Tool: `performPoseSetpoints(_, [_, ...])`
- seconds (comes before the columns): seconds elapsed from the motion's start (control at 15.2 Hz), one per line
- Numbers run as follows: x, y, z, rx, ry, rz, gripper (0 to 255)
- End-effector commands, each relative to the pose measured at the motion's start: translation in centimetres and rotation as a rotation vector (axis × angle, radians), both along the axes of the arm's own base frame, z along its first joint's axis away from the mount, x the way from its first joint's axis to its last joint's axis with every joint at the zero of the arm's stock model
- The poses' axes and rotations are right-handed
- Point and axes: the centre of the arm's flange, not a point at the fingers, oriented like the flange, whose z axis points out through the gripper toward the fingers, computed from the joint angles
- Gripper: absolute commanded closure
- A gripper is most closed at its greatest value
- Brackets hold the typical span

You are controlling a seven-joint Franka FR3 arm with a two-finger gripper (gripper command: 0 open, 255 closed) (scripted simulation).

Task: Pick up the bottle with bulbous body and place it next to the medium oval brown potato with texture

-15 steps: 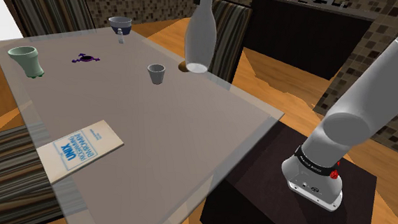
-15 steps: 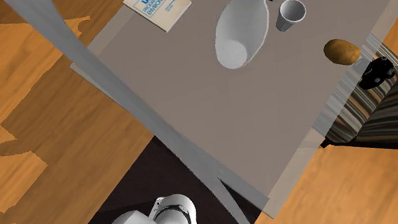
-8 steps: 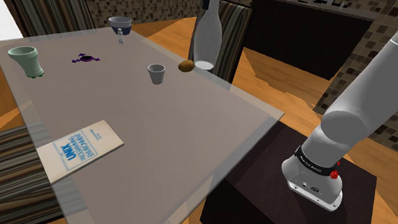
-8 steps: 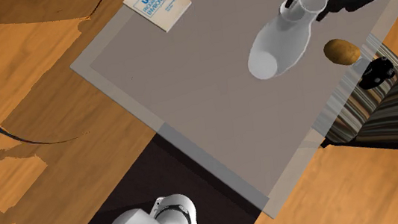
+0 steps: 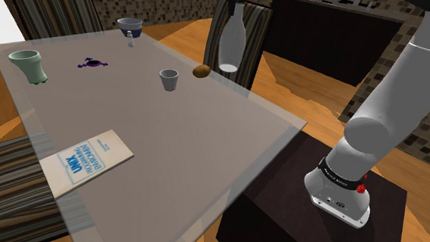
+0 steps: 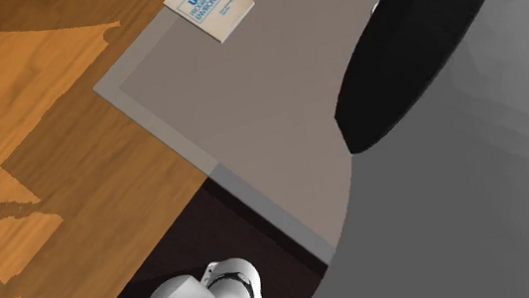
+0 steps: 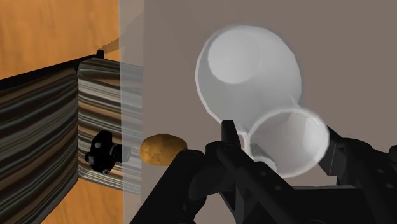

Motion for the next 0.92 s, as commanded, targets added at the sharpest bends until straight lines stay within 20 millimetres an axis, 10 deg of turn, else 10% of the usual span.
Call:
performPoseSetpoints(0.0, [0.9,-2.3,-1.0,0.0,-0.001,0.001,255])
performPoseSetpoints(0.86, [7.3,-17.4,-5.9,0.0,-0.001,0.001,255])
